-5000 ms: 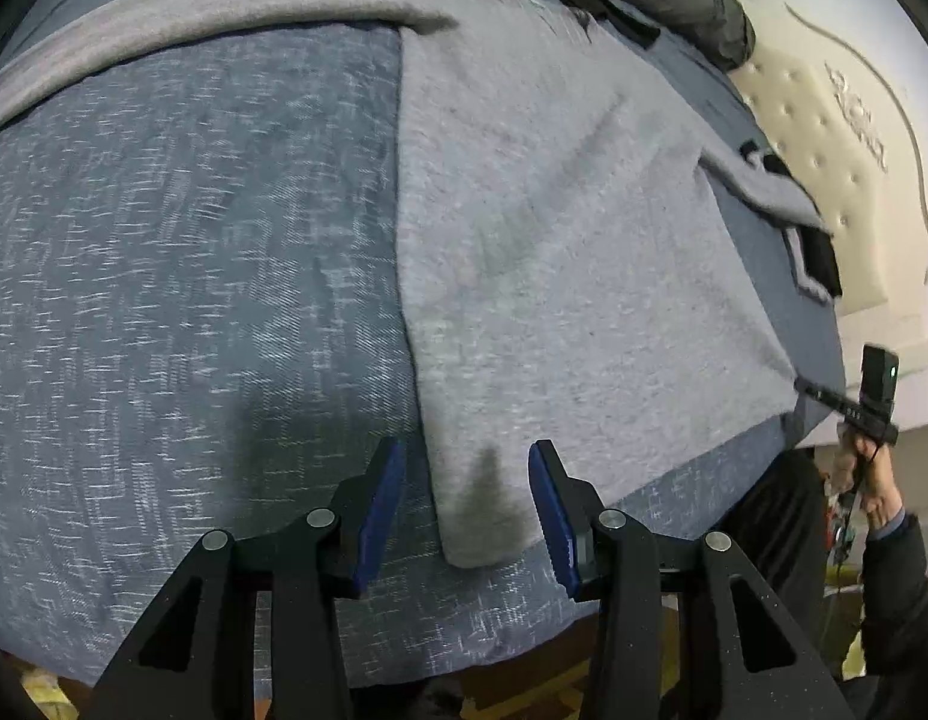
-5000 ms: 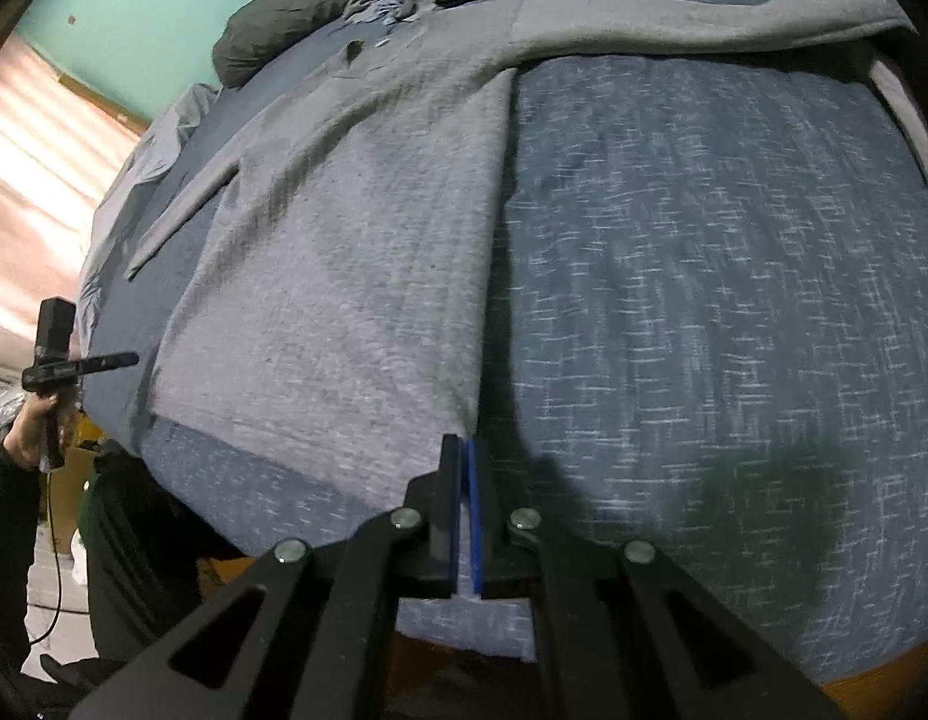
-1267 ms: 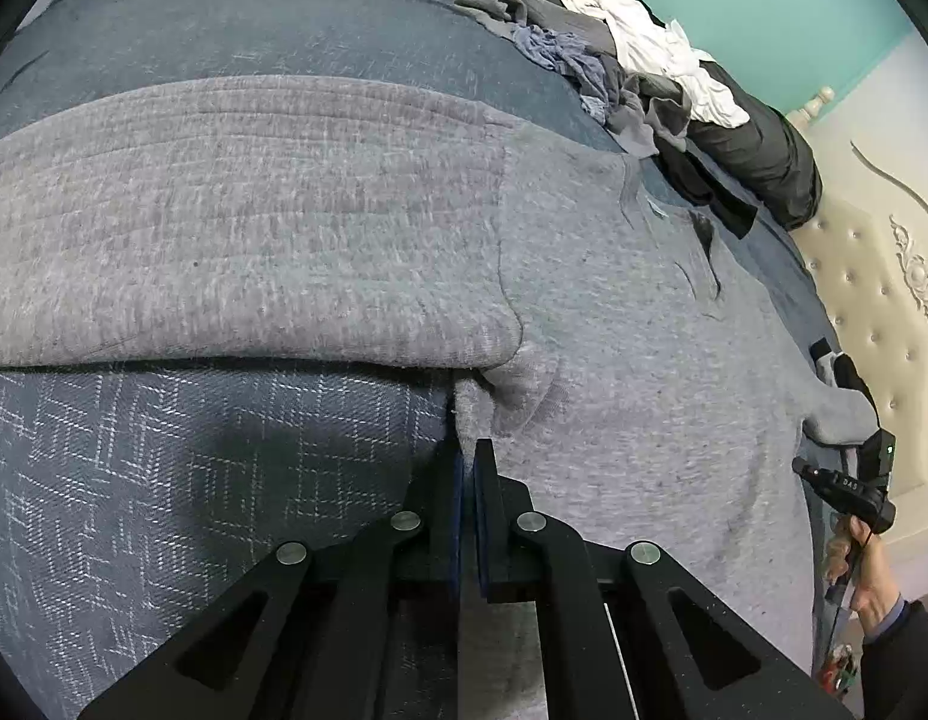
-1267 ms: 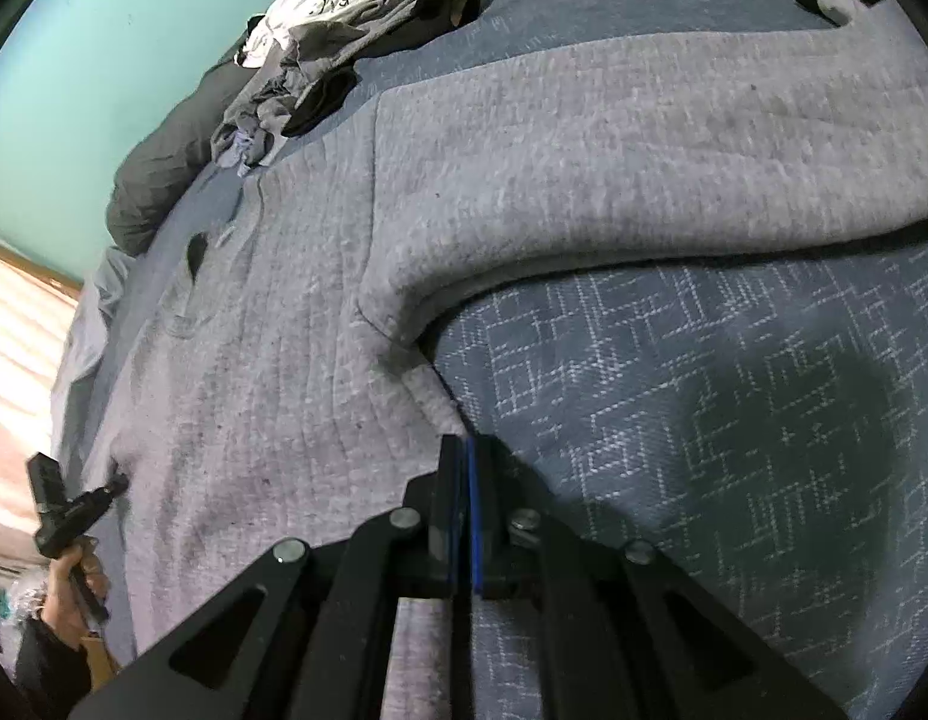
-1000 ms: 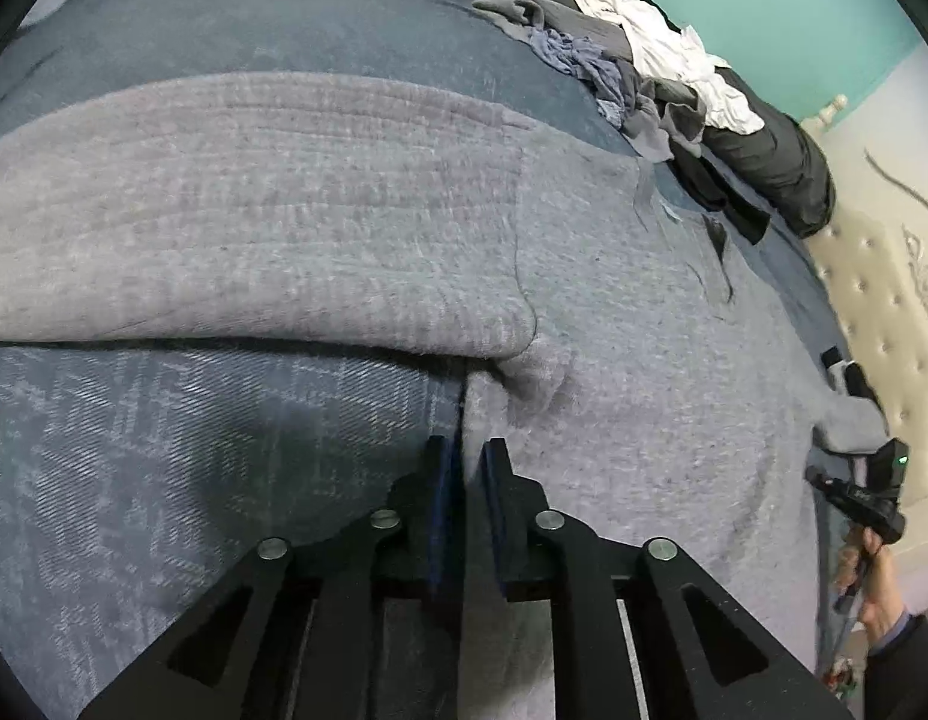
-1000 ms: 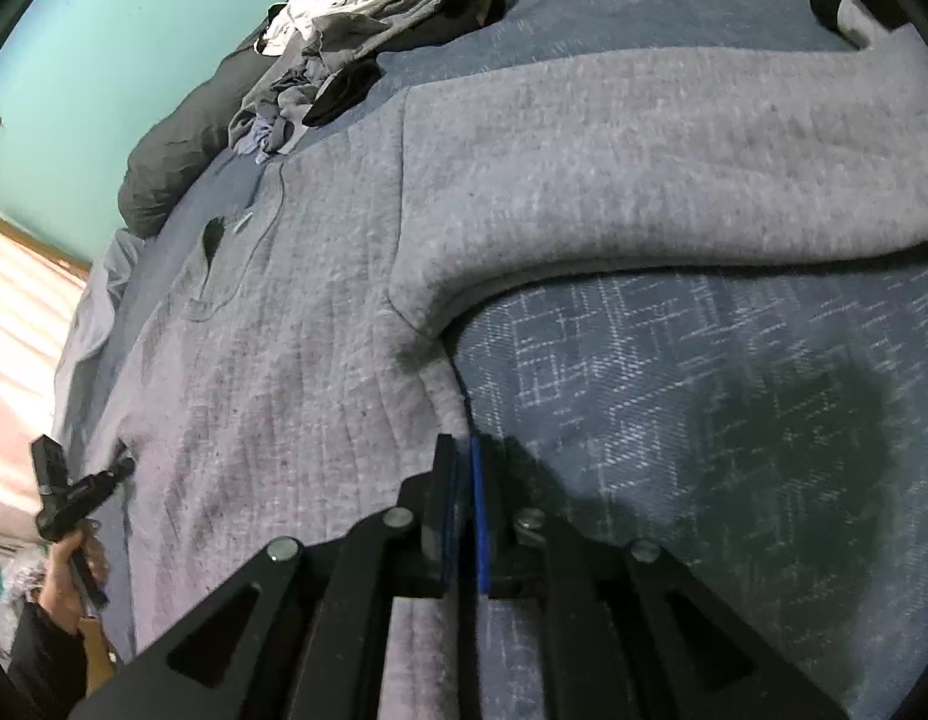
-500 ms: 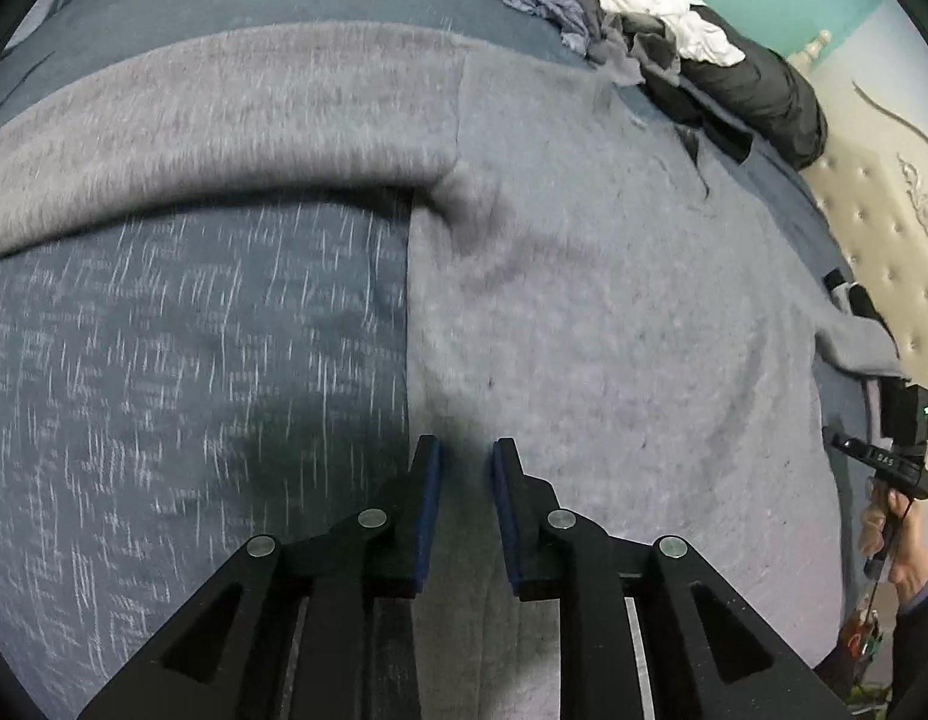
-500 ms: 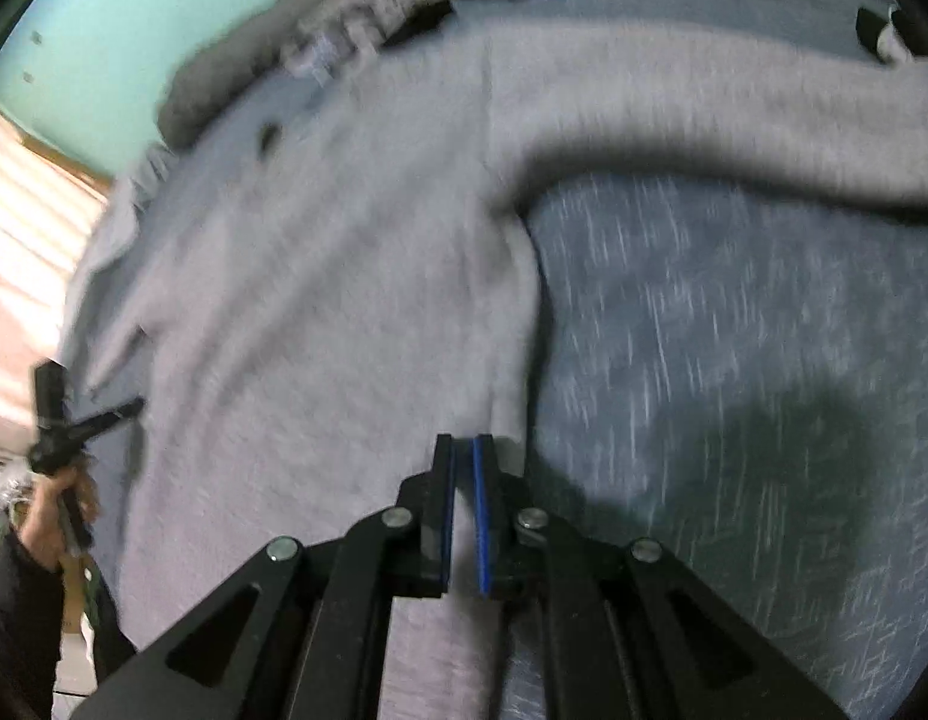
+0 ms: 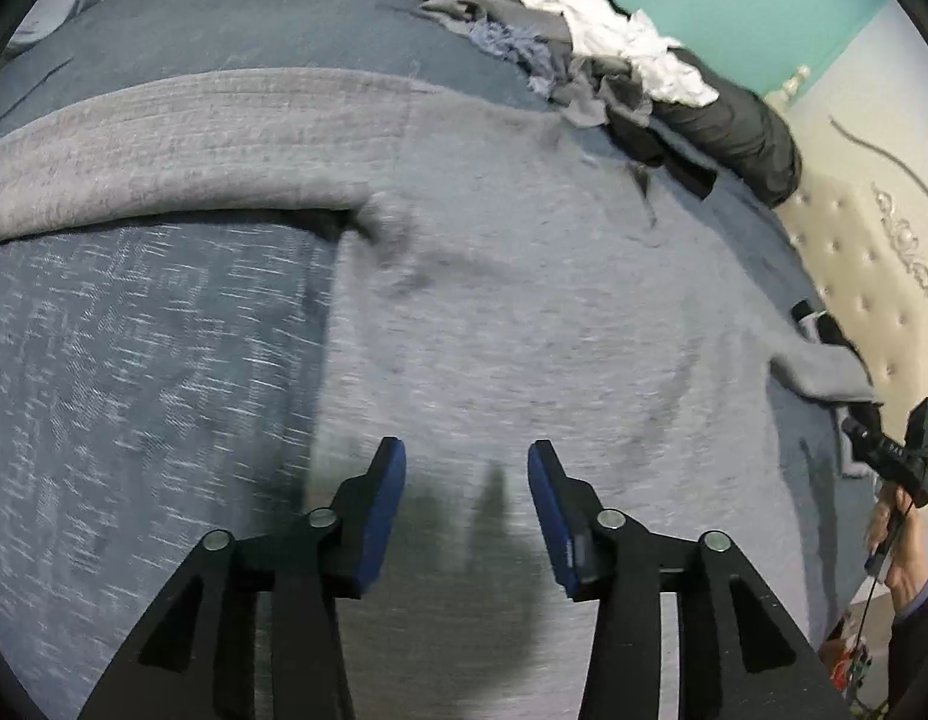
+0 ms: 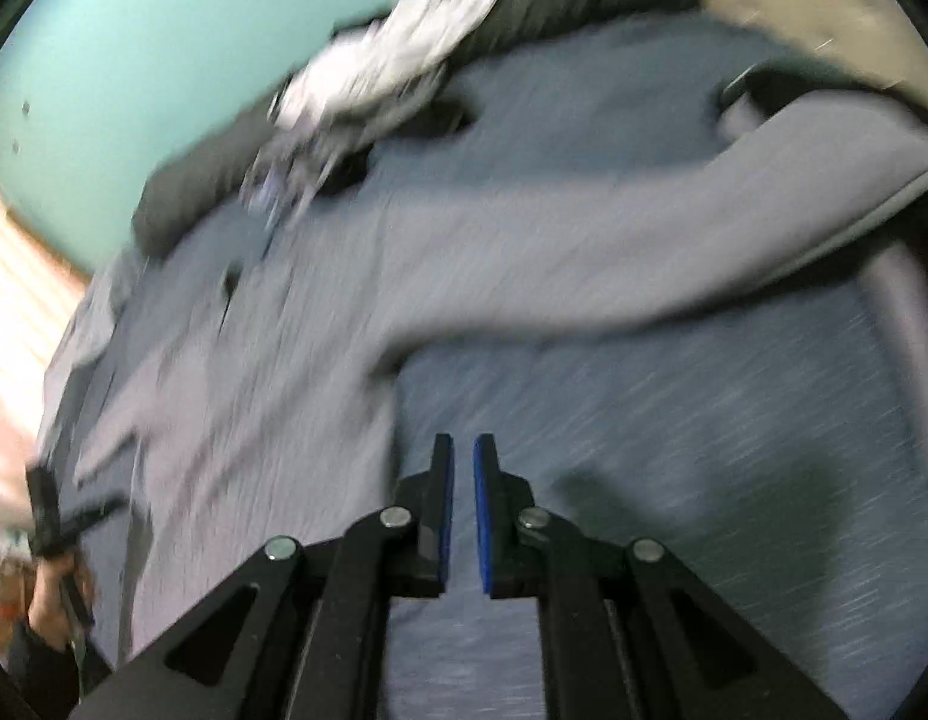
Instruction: Fold clothes
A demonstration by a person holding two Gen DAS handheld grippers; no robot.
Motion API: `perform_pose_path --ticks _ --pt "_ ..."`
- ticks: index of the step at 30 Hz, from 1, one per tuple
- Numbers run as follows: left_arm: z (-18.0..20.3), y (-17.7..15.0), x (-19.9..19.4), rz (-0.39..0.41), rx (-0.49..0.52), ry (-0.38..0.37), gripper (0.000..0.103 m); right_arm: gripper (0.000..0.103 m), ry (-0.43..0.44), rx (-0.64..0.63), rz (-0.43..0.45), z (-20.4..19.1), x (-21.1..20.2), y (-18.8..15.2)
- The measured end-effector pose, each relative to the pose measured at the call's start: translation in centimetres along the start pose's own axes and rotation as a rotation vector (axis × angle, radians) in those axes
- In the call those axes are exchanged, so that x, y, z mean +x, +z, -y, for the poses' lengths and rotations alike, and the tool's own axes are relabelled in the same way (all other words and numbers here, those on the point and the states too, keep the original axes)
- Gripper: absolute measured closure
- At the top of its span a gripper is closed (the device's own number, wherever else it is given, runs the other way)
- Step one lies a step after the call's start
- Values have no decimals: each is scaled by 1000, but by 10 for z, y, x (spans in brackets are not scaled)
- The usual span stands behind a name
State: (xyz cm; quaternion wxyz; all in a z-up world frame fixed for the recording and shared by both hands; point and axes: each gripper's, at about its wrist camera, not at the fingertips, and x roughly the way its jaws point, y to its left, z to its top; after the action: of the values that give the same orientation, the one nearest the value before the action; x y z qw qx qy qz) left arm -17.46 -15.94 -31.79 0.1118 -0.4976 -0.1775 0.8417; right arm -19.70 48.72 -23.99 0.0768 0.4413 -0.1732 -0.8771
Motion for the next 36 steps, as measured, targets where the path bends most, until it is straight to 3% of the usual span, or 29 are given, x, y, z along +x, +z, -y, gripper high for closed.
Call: perform_pose_path --ticks 1,2,3,7,11,15,18,28,30,33,35,36 --pt "2 -3 0 9 -9 -2 43 75 -21 19 45 12 -14 13" --pt "3 -7 1 15 -17 -2 39 59 -41 37 80 24 -28 24" --pt "3 -10 2 20 -26 0 39 51 -70 54 119 40 -43 34" --pt "3 -23 8 21 -31 30 38 51 -177 105 199 90 -83 68" --pt "2 -35 11 27 -32 58 27 46 -256 198 206 130 -91 87" --pt "7 -40 9 34 -8 63 27 45 -274 321 230 164 -91 94" --pt "9 -40 4 52 -6 68 21 45 -266 376 248 179 -88 100" --pt "6 -36 -4 102 -9 106 16 45 -279 457 251 213 -80 104" --pt "4 -36 -4 106 -12 108 11 45 -291 451 255 216 -77 106" --pt "1 -37 -7 111 -13 107 8 52 -322 406 261 214 -73 109" --pt "-1 -38 -8 113 -15 103 8 81 -338 379 268 211 -72 110" --pt "-2 -38 -9 115 -15 102 8 85 -347 367 271 210 -71 110"
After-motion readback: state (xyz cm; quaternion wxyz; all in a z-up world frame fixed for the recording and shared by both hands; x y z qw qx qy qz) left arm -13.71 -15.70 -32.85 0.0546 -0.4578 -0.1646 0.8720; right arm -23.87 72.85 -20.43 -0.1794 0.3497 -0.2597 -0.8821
